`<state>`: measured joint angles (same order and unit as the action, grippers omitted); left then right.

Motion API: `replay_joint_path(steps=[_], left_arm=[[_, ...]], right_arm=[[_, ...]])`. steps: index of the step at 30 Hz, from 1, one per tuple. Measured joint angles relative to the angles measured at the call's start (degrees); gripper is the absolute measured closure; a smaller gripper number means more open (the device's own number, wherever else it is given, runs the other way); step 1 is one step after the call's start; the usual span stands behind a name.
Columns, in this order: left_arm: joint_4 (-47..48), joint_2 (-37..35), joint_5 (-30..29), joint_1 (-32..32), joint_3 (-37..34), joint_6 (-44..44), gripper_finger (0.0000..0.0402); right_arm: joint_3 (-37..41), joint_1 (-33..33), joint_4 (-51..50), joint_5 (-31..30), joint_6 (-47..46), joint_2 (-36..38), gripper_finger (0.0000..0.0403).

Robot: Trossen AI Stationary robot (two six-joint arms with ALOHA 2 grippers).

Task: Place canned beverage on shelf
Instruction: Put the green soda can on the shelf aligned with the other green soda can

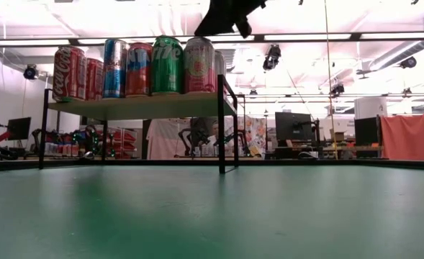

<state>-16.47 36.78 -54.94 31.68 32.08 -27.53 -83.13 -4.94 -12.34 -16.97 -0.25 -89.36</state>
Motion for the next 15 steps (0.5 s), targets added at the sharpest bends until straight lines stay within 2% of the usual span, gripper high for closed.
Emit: replay_joint_path(steps=[5,15], left_arm=[[0.0,0.1,0.0,0.0,0.0,0.0,0.0402],[-0.1,0.0,0.0,0.0,0.0,0.2,0.0402]], right_arm=[[-1.0,0.6,-1.5,-4.1,0.2,1.2,0.0390],[-0.9,0.6,-3.8,-7.1,0.3,1.0,0.0390]])
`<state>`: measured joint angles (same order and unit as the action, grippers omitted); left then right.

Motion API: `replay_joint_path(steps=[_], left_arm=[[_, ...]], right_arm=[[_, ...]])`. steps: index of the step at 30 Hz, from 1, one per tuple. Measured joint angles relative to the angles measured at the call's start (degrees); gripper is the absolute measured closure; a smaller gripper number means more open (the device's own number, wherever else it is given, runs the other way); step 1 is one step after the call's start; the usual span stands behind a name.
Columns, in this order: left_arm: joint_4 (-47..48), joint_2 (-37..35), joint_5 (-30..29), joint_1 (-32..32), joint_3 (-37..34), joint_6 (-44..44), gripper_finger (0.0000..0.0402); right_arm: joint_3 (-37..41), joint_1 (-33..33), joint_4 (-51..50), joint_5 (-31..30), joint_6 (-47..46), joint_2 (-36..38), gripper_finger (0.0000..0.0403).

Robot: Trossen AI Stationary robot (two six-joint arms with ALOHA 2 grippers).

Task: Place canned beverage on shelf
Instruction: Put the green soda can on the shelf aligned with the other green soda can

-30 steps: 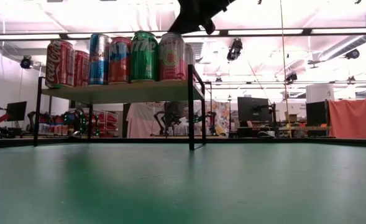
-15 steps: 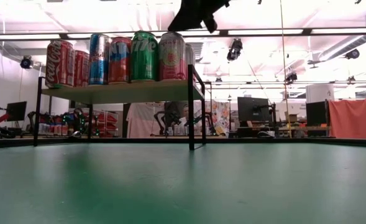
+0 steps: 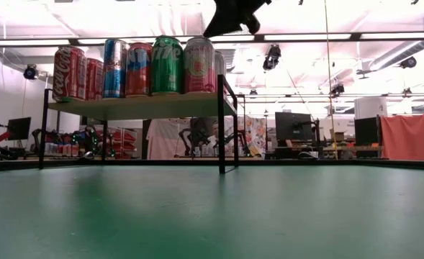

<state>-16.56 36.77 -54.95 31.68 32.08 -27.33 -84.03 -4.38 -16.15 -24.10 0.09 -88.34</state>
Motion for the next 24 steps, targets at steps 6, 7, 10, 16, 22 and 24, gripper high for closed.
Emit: replay_joint_path(steps=[6,7,10,16,22,24], left_arm=[[0.0,0.0,0.0,0.0,0.0,0.0,0.0402],[0.0,0.0,0.0,0.0,0.0,0.0,0.0402],[-0.1,0.0,0.0,0.0,0.0,0.0,0.0402],[-0.1,0.0,0.0,0.0,0.0,0.0,0.0402],[-0.1,0.0,0.0,0.0,0.0,0.0,0.0402],[-0.1,0.0,0.0,0.0,0.0,0.0,0.0402]], right_arm=[[0.1,0.4,-2.3,-0.5,-2.1,-0.2,0.0390],[0.1,0.7,-2.4,-0.5,-2.3,-0.2,0.0390],[0.1,1.2,-2.4,-0.5,-2.5,-0.2,0.0390],[0.1,2.8,-2.5,-0.5,-3.8,0.2,0.0390],[0.1,3.3,0.0,-3.0,-0.6,0.8,0.0390],[0.1,2.6,1.5,-3.0,0.4,0.5,0.0390]])
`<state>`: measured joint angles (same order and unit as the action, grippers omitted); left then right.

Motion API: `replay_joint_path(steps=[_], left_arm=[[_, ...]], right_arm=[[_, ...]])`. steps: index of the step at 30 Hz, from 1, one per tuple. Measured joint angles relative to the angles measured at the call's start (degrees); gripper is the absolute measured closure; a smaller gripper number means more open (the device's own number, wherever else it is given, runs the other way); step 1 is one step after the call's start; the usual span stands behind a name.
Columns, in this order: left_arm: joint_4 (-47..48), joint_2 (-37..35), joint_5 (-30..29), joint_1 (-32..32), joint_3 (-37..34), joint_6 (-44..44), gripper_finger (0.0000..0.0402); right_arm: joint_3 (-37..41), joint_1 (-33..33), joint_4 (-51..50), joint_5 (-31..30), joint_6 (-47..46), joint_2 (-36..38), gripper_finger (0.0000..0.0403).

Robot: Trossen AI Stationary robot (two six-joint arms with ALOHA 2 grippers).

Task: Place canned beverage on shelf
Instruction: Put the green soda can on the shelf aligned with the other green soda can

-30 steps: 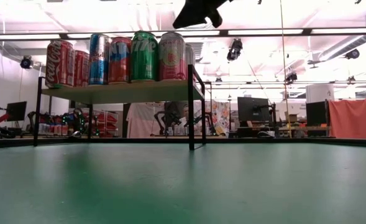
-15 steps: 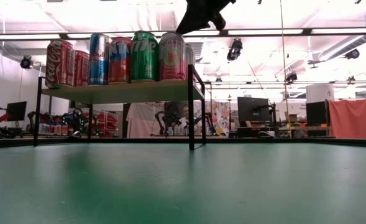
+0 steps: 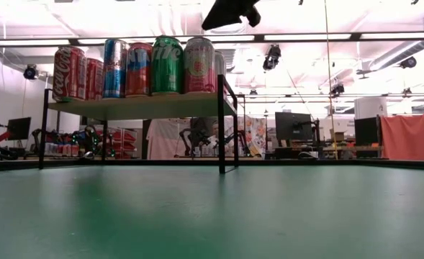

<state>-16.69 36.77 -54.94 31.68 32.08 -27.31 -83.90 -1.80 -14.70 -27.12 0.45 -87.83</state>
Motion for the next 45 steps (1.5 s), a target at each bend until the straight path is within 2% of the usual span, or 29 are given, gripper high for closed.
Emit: replay_joint_path(steps=[8,22,32,45], left_arm=[[0.0,0.0,0.0,0.0,0.0,0.0,0.0402],[0.0,0.0,0.0,0.0,0.0,0.0,0.0402],[0.0,0.0,0.0,0.0,0.0,0.0,0.0402],[0.0,0.0,0.0,0.0,0.0,0.0,0.0402]], right_arm=[[0.0,-0.9,0.1,0.0,2.0,-2.0,0.0390],[0.0,1.1,-0.4,0.0,-2.4,-2.2,0.0390],[-0.6,-0.4,0.7,-0.7,1.7,-2.2,0.0390],[-0.5,0.3,-3.6,-1.9,-1.5,-2.2,0.0390]])
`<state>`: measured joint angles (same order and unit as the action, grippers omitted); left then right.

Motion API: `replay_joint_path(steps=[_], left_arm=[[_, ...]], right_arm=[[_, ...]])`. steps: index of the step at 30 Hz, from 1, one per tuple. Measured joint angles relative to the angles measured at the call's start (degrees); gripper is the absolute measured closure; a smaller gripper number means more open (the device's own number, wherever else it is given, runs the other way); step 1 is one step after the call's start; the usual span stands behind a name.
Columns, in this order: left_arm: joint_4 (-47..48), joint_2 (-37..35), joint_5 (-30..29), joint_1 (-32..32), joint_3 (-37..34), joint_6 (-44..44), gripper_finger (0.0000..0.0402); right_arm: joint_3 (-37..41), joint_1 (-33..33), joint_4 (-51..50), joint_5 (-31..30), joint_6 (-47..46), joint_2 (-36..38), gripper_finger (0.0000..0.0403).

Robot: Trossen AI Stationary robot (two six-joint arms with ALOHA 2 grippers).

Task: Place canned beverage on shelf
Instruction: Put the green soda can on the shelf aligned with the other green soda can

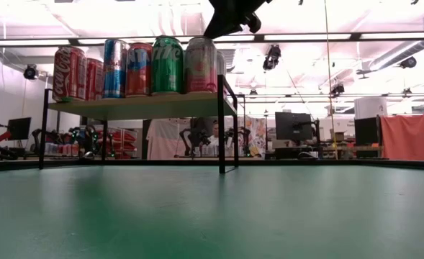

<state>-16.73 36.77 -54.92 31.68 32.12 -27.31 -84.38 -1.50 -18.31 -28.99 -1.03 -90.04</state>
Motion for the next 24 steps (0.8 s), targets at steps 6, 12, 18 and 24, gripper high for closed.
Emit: replay_joint_path(steps=[6,12,18,24], left_arm=[[0.0,0.0,0.0,0.0,0.0,0.0,0.0402],[0.0,0.0,0.0,0.0,0.0,0.0,0.0402],[0.0,0.0,0.0,0.0,0.0,0.0,0.0402],[0.0,0.0,0.0,0.0,0.0,0.0,0.0402]], right_arm=[[0.0,0.9,-0.2,0.2,-2.0,0.0,0.0390],[-0.3,1.1,-0.5,0.3,-1.8,0.0,0.0390],[-2.1,1.0,0.8,0.5,0.1,0.0,0.0390],[-2.3,-0.4,2.2,0.4,0.9,-1.0,0.0390]])
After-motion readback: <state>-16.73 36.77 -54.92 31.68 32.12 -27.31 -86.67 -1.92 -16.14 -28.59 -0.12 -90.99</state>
